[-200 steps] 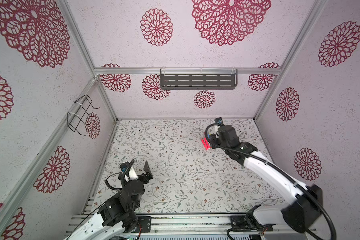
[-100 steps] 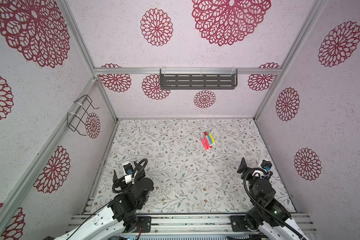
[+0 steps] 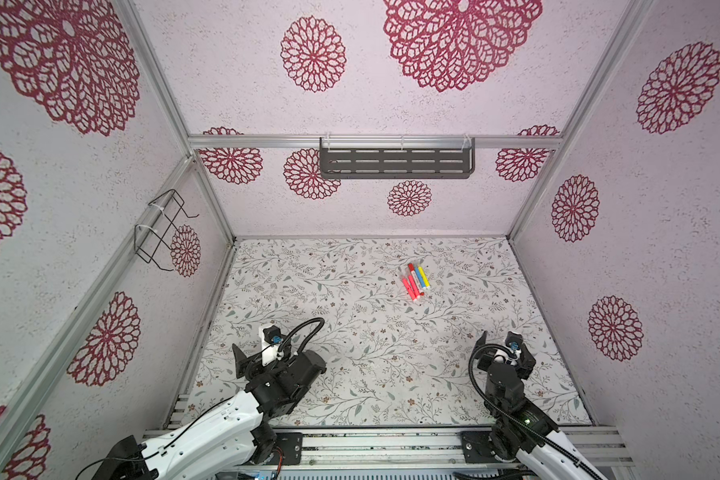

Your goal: Insert the pens into the pen caps

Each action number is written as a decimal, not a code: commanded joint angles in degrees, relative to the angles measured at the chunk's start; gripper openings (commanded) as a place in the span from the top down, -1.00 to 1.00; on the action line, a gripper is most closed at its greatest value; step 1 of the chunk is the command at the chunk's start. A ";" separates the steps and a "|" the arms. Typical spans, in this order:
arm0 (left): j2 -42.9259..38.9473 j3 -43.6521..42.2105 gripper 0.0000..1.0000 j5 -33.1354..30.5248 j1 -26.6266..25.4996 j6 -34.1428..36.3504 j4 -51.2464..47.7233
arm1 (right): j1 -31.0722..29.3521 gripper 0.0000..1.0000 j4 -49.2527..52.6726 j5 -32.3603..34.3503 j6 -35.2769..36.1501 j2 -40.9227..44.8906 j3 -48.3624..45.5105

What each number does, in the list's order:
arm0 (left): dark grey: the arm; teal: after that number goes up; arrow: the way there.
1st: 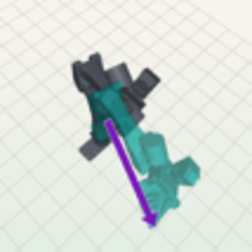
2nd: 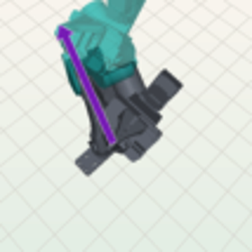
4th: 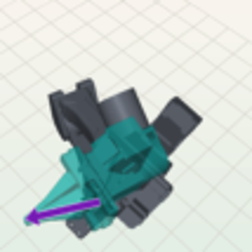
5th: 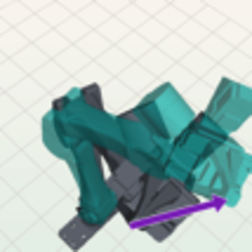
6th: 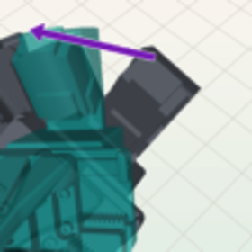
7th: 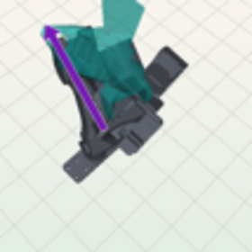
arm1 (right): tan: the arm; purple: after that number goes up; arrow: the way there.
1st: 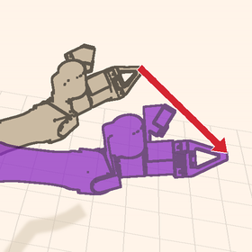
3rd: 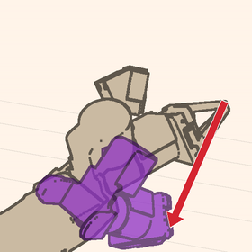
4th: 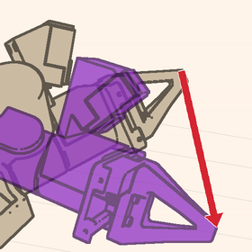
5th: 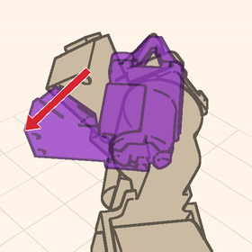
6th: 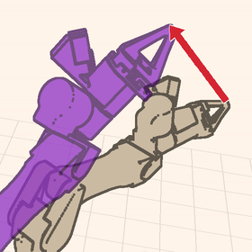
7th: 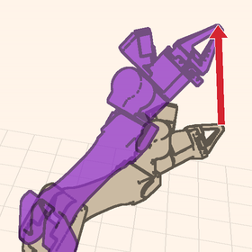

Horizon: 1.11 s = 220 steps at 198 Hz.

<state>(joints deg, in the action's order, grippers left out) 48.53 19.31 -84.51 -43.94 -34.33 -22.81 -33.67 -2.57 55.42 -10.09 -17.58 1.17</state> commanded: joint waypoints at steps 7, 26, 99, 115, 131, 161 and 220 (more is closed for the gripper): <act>-2.38 -3.91 -0.96 13.54 6.56 19.39 23.52 | 0.62 -0.98 -10.29 3.01 2.85 -3.35 0.42; -7.28 -5.92 -0.96 22.59 13.41 20.03 26.56 | 1.71 -0.98 -11.54 2.41 2.93 -5.16 0.57; 0.33 -4.55 -0.98 29.02 22.45 21.84 33.82 | 8.89 -0.98 -17.15 -3.30 3.05 -8.52 -0.14; 0.20 -5.15 -0.98 31.09 24.40 22.54 35.80 | 11.70 -0.98 -19.47 -6.32 2.86 -10.30 -0.30; -0.32 -5.96 -0.95 33.26 25.54 23.54 37.94 | 14.35 -0.98 -21.08 -8.81 2.17 -12.89 0.08; -1.96 -9.85 -0.95 35.74 26.18 27.47 47.42 | 18.07 -0.98 -27.76 -13.46 2.55 -18.86 0.06; -1.51 -14.67 -0.95 39.55 30.53 28.20 60.51 | 21.88 -0.98 -47.87 -15.08 5.35 -31.25 -1.70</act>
<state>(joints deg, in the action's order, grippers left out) 46.39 6.22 -47.57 -15.53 -7.94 27.77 -13.02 -35.64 41.34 -7.53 -45.52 0.34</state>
